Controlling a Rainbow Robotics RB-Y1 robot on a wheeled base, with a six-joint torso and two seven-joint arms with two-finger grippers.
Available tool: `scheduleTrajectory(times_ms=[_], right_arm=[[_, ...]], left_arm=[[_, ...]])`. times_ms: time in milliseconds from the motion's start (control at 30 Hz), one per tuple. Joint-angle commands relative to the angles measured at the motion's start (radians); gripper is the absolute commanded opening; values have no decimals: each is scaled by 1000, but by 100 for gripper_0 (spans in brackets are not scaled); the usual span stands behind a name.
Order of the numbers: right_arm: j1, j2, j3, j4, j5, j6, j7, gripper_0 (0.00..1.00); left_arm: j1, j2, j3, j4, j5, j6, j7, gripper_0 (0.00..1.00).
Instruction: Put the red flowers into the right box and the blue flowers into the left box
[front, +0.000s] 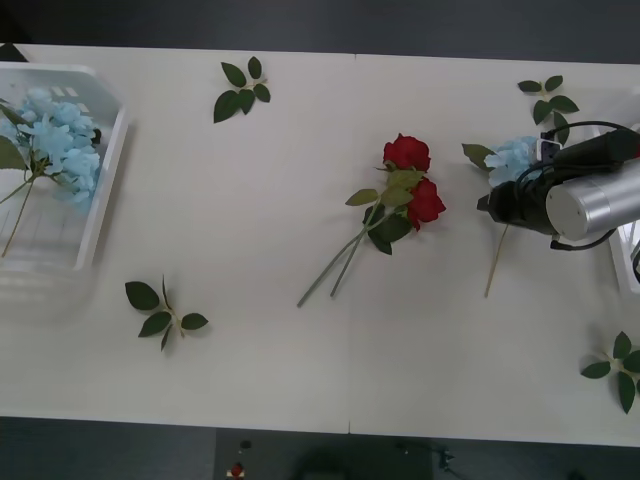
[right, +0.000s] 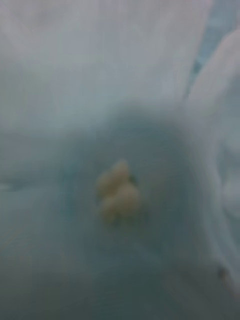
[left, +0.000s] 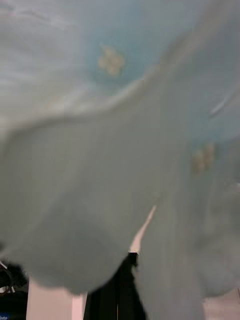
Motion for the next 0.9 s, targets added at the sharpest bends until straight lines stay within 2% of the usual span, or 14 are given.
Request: scheduleTrajectory(times_ms=[33, 67, 100, 167, 400, 567, 600, 633, 667, 700, 900], right_arm=[[-23, 23, -8, 3, 35, -3, -36, 100], [-23, 27, -8, 3, 35, -1, -36, 100], [-23, 30, -6, 3, 38, 0, -36, 100], [-23, 34, -8, 5, 46, 11, -37, 100], [-23, 48, -6, 7, 66, 43, -36, 100], [-21, 48, -8, 8, 64, 43, -37, 100], [-23, 48, -6, 10, 64, 43, -37, 78], [-23, 48, -6, 13, 66, 43, -37, 30], [-23, 48, -8, 16, 66, 43, -37, 5], [-23, 48, -8, 17, 66, 43, -36, 0], [-23, 48, -6, 19, 89, 43, -37, 0]], left_arm=[[-36, -14, 6, -18, -11, -12, -18, 32], [-36, -14, 3, -18, -12, -12, -18, 50], [-38, -13, -1, -18, -11, -12, -18, 64], [-39, -14, -10, -18, -9, -12, -18, 74], [-71, -13, -60, -29, 71, 14, -27, 78], [-176, -21, -147, -83, 215, 137, -33, 79], [-200, -28, -165, -84, 232, 143, -33, 78], [-232, -44, -188, -84, 241, 143, -32, 78], [-248, -53, -202, -84, 241, 143, -33, 78], [-272, -71, -225, -84, 238, 143, -32, 78], [-413, -211, -411, -6, 212, 137, -30, 79]])
